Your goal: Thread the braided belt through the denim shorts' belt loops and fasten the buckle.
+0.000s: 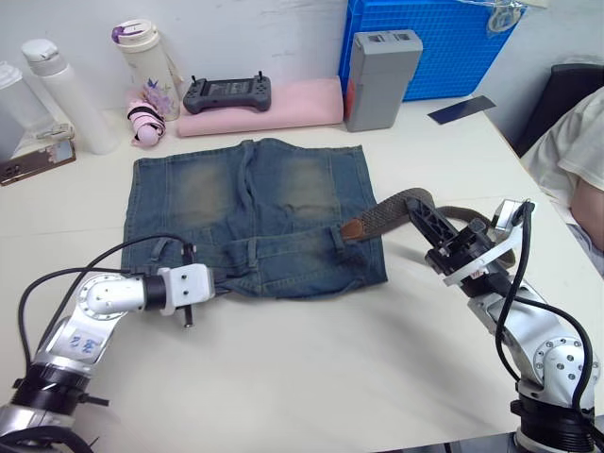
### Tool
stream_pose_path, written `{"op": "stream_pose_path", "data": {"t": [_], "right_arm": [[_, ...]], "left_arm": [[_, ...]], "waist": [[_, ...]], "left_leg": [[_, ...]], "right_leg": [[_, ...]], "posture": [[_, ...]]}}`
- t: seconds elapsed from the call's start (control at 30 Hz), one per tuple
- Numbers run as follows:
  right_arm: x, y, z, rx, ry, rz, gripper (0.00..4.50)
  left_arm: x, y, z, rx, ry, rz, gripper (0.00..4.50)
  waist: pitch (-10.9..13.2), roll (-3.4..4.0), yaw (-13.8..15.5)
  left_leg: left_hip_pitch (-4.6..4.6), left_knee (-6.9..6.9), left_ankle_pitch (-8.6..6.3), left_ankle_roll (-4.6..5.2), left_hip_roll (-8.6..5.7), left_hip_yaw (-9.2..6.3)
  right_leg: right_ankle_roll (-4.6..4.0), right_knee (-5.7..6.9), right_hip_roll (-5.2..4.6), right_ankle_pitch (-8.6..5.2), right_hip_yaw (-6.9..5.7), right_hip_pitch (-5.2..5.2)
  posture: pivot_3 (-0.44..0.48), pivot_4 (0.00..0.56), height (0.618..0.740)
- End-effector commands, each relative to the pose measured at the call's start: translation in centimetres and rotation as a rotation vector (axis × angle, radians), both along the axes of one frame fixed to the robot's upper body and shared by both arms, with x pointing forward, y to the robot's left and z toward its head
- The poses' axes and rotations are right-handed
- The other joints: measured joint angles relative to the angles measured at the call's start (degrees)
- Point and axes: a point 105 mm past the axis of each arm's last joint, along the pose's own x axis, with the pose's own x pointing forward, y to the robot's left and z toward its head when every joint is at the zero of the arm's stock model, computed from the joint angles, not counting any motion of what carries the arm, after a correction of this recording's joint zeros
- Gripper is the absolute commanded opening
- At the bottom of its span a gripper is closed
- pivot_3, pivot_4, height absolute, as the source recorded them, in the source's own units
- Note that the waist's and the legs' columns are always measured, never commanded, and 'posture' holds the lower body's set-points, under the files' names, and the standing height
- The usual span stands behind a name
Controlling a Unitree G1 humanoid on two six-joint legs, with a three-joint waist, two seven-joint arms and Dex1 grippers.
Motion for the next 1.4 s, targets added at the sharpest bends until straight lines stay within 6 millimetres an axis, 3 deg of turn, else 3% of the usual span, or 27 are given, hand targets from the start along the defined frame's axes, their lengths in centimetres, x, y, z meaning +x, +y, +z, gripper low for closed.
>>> {"op": "stream_pose_path", "data": {"t": [0.03,0.1,0.2,0.33,0.43,0.53,0.8,0.97,1.13,1.4], "right_arm": [[0.2,-0.3,0.0,-0.009,0.01,-0.027,0.0],[0.3,-0.3,-0.5,-0.017,0.035,-0.031,0.0],[0.6,-0.4,-1.2,-0.028,0.065,-0.04,0.0],[0.9,-0.5,-1.5,-0.034,0.08,-0.051,0.0],[1.3,-0.3,-1.8,-0.035,0.088,-0.054,0.0],[1.5,0.1,-2.4,-0.041,0.104,-0.043,0.0],[2.3,0.6,-3.9,-0.077,0.14,-0.067,0.0],[2.6,0.8,-4.2,-0.135,0.131,-0.091,0.0],[3.1,2.3,-4.5,-0.143,0.116,-0.102,0.0],[3.2,2.1,-4.3,-0.196,0.064,-0.156,0.0]], "left_arm": [[-0.2,0.8,0.8,0.026,-0.026,0.029,0.04],[-0.2,0.7,0.9,-0.012,-0.01,0.043,1.06],[-0.7,0.5,1.0,-0.025,0.048,0.03,2.23],[-2.9,-0.8,3.5,-0.236,0.317,-0.036,4.06],[-3.4,-2.1,6.0,-0.385,0.434,-0.085,4.06],[-2.6,-4.2,7.1,-0.495,0.443,-0.122,4.06],[0.7,-7.0,5.3,-0.55,0.333,-0.087,4.06],[1.0,-7.3,5.2,-0.534,0.299,-0.097,4.06],[1.1,-7.2,4.8,-0.475,0.274,-0.108,4.06],[1.3,-7.0,5.3,-0.461,0.255,-0.111,4.06]], "waist": [[0.0,0.01,0.0],[0.0,0.01,0.1],[0.0,0.0,0.1],[0.0,0.05,-0.1],[0.0,0.05,0.0],[0.0,0.11,0.2],[0.0,0.11,-0.2],[0.0,0.11,-0.1],[0.0,0.12,-0.1],[0.0,0.12,0.0]], "left_leg": [[0.0,0.0,0.01,0.01,-0.01,0.0],[0.0,0.0,0.02,0.02,-0.01,0.0],[0.0,0.0,0.02,0.02,-0.01,0.0],[-0.02,-0.03,0.02,0.02,0.01,0.0],[-0.01,0.0,0.03,0.02,0.01,-0.01],[0.0,0.06,0.05,0.03,-0.02,-0.04],[0.02,0.07,0.07,0.04,-0.04,0.01],[0.02,0.14,0.09,0.0,-0.04,0.02],[0.02,0.2,0.08,0.0,-0.04,0.03],[0.01,0.26,0.08,0.0,-0.08,0.02]], "right_leg": [[0.0,-0.14,-0.01,0.0,0.0,0.01],[0.0,-0.16,-0.01,0.0,0.0,0.02],[0.0,-0.14,-0.01,0.0,-0.01,0.02],[0.0,-0.14,0.0,0.0,0.0,0.01],[0.0,-0.14,0.0,0.0,-0.01,0.01],[0.0,-0.11,-0.02,0.0,-0.04,0.06],[0.04,0.12,0.01,0.02,-0.03,0.03],[0.04,0.13,0.02,0.02,0.0,0.0],[0.04,0.13,0.02,0.02,0.02,0.0],[0.04,0.21,0.0,0.02,0.02,-0.01]], "posture": [[0.0,0.15,0.709],[0.0,0.15,0.709],[0.0,0.15,0.709],[0.0,0.15,0.709],[0.0,0.15,0.709],[0.0,0.15,0.709],[0.0,0.15,0.709],[0.0,0.15,0.709],[0.0,0.15,0.709],[0.0,0.15,0.709]]}}
